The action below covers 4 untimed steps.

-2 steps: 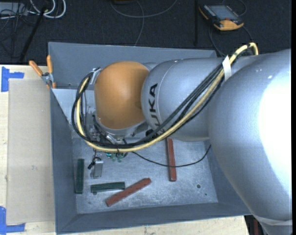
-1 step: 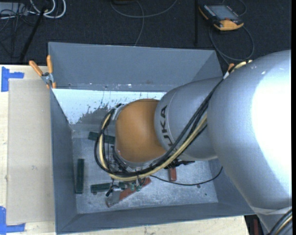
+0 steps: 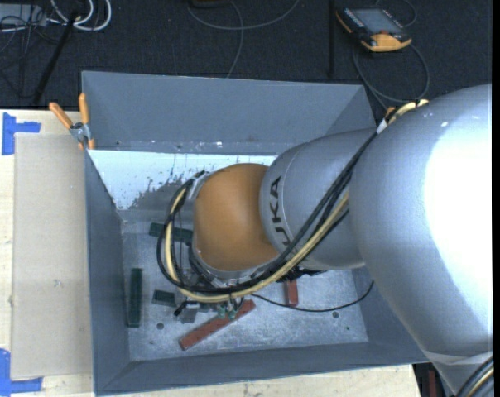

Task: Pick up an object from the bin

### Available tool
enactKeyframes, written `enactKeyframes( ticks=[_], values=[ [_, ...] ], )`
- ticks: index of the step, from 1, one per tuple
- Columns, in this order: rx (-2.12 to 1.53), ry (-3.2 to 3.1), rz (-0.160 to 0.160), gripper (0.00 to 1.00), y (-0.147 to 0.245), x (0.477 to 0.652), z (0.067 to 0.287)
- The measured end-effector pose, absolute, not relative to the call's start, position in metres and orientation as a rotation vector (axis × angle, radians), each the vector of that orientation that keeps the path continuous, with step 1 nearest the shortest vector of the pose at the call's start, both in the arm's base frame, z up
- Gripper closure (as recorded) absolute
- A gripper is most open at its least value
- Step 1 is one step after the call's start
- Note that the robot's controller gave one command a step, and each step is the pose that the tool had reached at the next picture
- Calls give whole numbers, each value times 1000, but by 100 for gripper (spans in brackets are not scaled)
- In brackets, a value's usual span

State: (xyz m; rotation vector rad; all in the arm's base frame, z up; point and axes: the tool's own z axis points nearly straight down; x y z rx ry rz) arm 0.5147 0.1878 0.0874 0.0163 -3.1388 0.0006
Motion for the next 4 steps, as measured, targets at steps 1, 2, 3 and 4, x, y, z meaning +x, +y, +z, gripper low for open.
enactKeyframes(
  ticks=[1,2,3,4],
  values=[
    [6,-3140,0,100,166,524,86],
    [3,-3140,0,0,167,524,85],
    [-1,-3140,0,100,166,524,85],
    [-2,-3140,0,0,167,524,85]
  ],
)
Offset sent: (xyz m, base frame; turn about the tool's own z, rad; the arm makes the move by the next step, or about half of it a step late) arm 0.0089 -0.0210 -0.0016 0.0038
